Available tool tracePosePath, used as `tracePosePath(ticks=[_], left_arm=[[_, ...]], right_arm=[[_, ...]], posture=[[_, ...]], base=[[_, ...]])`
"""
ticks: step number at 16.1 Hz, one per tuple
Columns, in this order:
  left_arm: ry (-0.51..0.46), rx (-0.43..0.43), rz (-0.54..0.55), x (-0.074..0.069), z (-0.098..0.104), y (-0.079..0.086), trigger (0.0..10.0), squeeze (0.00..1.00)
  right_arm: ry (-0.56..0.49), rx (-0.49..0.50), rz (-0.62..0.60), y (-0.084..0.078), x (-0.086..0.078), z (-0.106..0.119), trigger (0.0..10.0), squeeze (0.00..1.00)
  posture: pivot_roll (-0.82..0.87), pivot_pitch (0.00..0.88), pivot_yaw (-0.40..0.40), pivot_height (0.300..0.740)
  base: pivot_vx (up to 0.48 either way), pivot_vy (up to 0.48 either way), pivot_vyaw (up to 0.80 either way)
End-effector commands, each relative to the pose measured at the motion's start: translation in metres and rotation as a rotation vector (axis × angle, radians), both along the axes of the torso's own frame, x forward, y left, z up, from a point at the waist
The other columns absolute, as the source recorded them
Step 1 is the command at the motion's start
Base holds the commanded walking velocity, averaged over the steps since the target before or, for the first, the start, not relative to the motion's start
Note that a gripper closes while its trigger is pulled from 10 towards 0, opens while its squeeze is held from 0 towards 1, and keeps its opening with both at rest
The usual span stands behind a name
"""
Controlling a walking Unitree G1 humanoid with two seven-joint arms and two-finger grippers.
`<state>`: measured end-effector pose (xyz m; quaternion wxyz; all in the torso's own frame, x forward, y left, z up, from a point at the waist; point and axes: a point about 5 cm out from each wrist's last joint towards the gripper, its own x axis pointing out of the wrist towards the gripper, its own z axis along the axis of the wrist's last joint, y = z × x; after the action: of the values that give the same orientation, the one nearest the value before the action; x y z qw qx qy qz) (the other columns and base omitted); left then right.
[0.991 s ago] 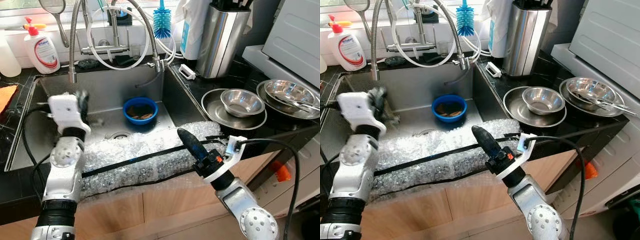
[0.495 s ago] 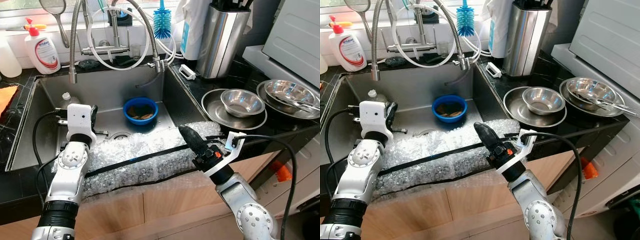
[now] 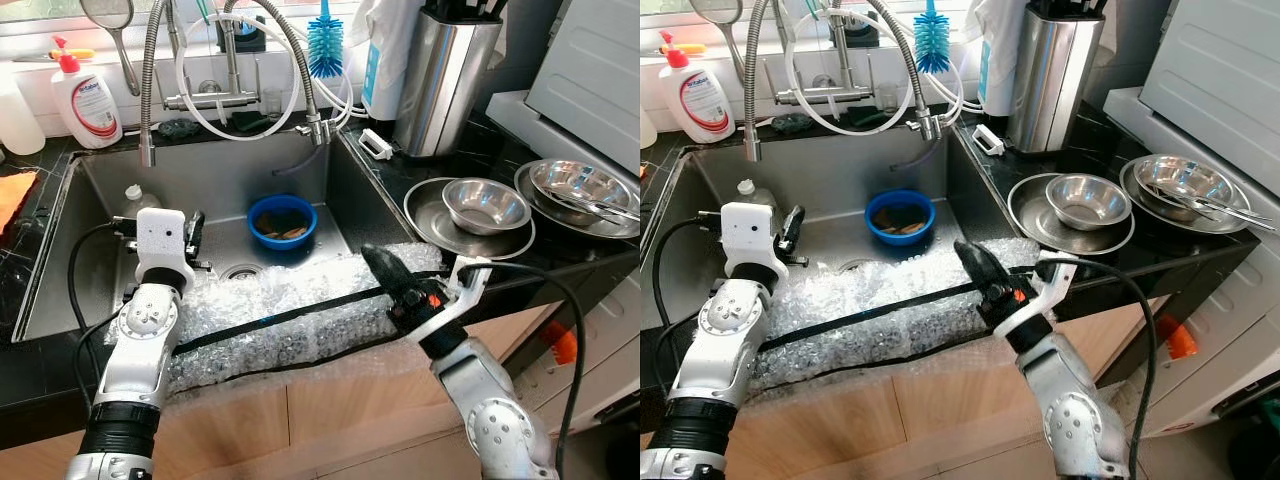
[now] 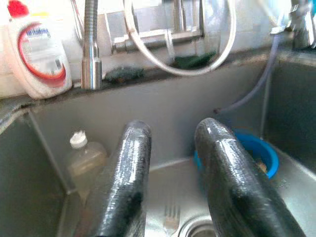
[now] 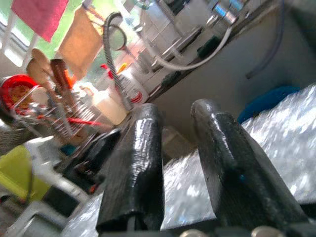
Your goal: Kitchen organization
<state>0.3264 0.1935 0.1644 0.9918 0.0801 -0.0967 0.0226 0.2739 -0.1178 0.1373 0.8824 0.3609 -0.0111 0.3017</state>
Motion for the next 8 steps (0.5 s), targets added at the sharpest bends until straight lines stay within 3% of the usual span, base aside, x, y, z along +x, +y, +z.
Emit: tracePosePath(ticks=[1, 3, 8], left_arm=[[-0.027, -0.009, -0.010, -0.002, 0.002, -0.004, 10.0, 0.00], [-0.078, -0.023, -0.014, -0.005, 0.009, -0.002, 10.0, 0.00], [-0.076, -0.031, -0.038, -0.006, 0.007, -0.006, 10.0, 0.00]], right_arm=[[-0.023, -0.025, -0.055, -0.006, 0.005, 0.006, 10.0, 0.00], [-0.065, -0.157, -0.219, -0.022, 0.022, 0.023, 10.0, 0.00], [-0.166, -0.415, -0.381, -0.042, 0.048, 0.071, 10.0, 0.00]], posture=[[-0.03, 0.000, -0.009, 0.740], [-0.04, 0.000, -0.006, 0.740], [-0.04, 0.000, -0.006, 0.740]], base=[[0.000, 0.000, 0.00], [0.000, 0.000, 0.00], [0.000, 0.000, 0.00]])
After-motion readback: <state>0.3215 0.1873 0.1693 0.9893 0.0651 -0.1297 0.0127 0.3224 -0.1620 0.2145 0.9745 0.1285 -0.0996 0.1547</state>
